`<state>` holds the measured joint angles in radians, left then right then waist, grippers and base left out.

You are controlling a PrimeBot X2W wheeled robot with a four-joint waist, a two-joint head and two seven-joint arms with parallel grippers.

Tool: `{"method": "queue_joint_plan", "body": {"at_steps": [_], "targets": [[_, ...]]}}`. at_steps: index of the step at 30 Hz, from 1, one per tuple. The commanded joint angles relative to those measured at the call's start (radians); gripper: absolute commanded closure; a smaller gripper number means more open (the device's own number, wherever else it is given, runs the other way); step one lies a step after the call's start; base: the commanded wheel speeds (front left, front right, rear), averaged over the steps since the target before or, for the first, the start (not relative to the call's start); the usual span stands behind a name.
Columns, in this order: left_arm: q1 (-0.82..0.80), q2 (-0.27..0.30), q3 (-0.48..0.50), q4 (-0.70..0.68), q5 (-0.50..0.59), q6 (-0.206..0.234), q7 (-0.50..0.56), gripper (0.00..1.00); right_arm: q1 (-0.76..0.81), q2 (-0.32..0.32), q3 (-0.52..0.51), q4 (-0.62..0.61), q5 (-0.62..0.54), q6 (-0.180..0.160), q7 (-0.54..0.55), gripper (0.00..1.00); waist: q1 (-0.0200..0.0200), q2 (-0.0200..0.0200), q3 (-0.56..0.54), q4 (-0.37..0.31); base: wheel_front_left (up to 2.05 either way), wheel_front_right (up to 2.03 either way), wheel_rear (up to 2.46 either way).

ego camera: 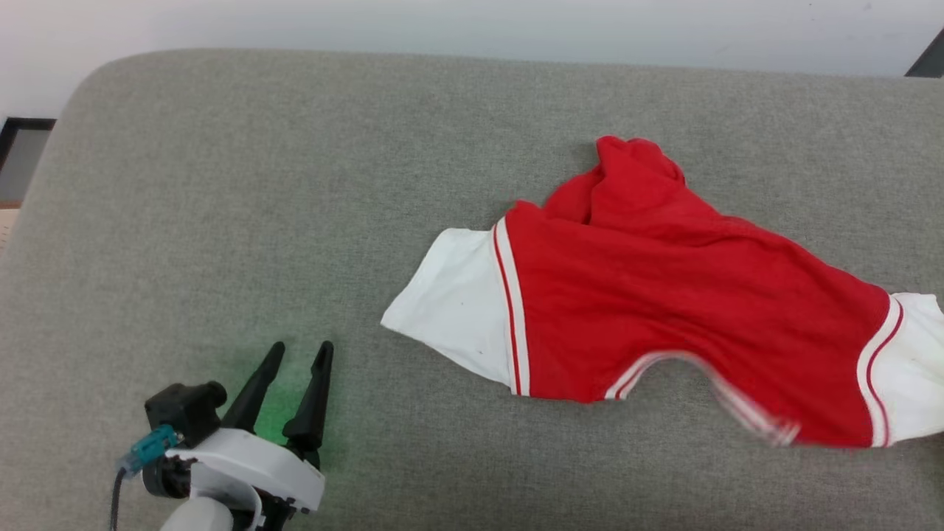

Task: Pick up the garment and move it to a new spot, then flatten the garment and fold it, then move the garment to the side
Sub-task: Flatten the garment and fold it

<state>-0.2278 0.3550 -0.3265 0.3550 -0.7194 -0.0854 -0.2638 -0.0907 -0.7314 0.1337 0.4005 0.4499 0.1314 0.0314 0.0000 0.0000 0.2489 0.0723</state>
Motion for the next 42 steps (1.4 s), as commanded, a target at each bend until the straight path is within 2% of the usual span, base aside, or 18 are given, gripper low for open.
{"method": "queue_joint_plan", "body": {"at_steps": [1, 10, 14, 17, 18, 19, 20, 21, 25, 29, 31, 35, 38, 42], "targets": [[-0.010, 0.000, -0.001, 0.001, 0.008, -0.003, -0.001, 0.00, 0.010, 0.007, -0.009, 0.004, -0.013, -0.001, -0.011, 1.00, 0.0000, 0.0000, 0.000, 0.001, 0.00, 0.00, 0.00], [-0.005, 0.020, -0.012, 0.001, 0.031, -0.011, 0.000, 0.00, 0.000, 0.031, -0.058, 0.027, -0.024, -0.001, -0.059, 1.00, 0.0000, 0.0000, -0.021, -0.004, 0.00, 0.00, 0.00], [-0.017, 0.067, -0.039, -0.027, 0.070, -0.016, 0.018, 0.00, -0.001, 0.049, -0.080, 0.030, -0.036, -0.002, -0.074, 1.00, 0.0000, 0.0000, -0.035, -0.014, 0.00, 0.00, 0.00], [-0.036, 0.122, -0.073, -0.074, 0.102, -0.028, 0.052, 0.00, -0.002, 0.061, -0.094, 0.028, -0.043, -0.002, -0.083, 1.00, 0.0000, 0.0000, -0.041, -0.028, 0.00, 0.00, 0.00], [-0.044, 0.144, -0.090, -0.093, 0.113, -0.032, 0.067, 0.00, -0.003, 0.069, -0.095, 0.024, -0.043, -0.001, -0.086, 0.91, 0.0000, 0.0000, -0.043, -0.034, 0.00, 0.00, 0.00], [-0.051, 0.167, -0.109, -0.114, 0.123, -0.036, 0.086, 0.00, -0.004, 0.077, -0.103, 0.022, -0.037, -0.001, -0.089, 0.61, 0.0000, 0.0000, -0.046, -0.039, 0.00, 0.00, 0.00], [-0.062, 0.192, -0.131, -0.139, 0.132, -0.040, 0.105, 0.00, -0.004, 0.083, -0.111, 0.017, -0.030, -0.002, -0.093, 0.23, 0.0000, 0.0000, -0.048, -0.044, 0.00, 0.00, 0.00], [-0.076, 0.219, -0.150, -0.161, 0.139, -0.041, 0.125, 0.00, -0.004, 0.086, -0.116, 0.008, -0.030, -0.002, -0.098, 0.00, 0.0000, 0.0000, -0.050, -0.050, 0.00, 0.00, 0.00], [-0.149, 0.344, -0.295, -0.276, 0.151, -0.045, 0.203, 0.00, 0.010, 0.116, -0.147, -0.028, -0.038, -0.001, -0.128, 0.00, 0.0000, 0.0000, -0.058, -0.077, 0.00, 0.00, 0.00], [-0.261, 0.485, -0.493, -0.365, 0.144, -0.045, 0.271, 0.00, 0.022, 0.161, -0.178, -0.083, -0.048, -0.001, -0.140, 0.00, 0.0000, 0.0000, -0.059, -0.113, 0.00, 0.00, 0.00], [-0.316, 0.531, -0.588, -0.394, 0.121, -0.045, 0.300, 0.00, 0.025, 0.186, -0.186, -0.113, -0.058, -0.001, -0.147, 0.00, 0.0000, 0.0000, -0.060, -0.135, 0.00, 0.00, 0.00], [-0.425, 0.591, -0.756, -0.417, 0.042, -0.045, 0.344, 0.00, 0.031, 0.244, -0.183, -0.166, -0.076, -0.001, -0.140, 0.00, 0.0000, 0.0000, -0.061, -0.181, 0.00, 0.00, 0.00], [-0.496, 0.597, -0.867, -0.397, -0.019, -0.045, 0.357, 0.00, 0.031, 0.281, -0.182, -0.210, -0.077, -0.001, -0.135, 0.00, 0.0000, 0.0000, -0.054, -0.209, 0.00, 0.00, 0.00], [-0.564, 0.588, -0.936, -0.320, -0.054, -0.045, 0.350, 0.00, 0.025, 0.313, -0.170, -0.256, -0.094, -0.001, -0.122, 0.00, 0.0000, 0.0000, -0.042, -0.245, 0.00, 0.00, 0.00]]}}
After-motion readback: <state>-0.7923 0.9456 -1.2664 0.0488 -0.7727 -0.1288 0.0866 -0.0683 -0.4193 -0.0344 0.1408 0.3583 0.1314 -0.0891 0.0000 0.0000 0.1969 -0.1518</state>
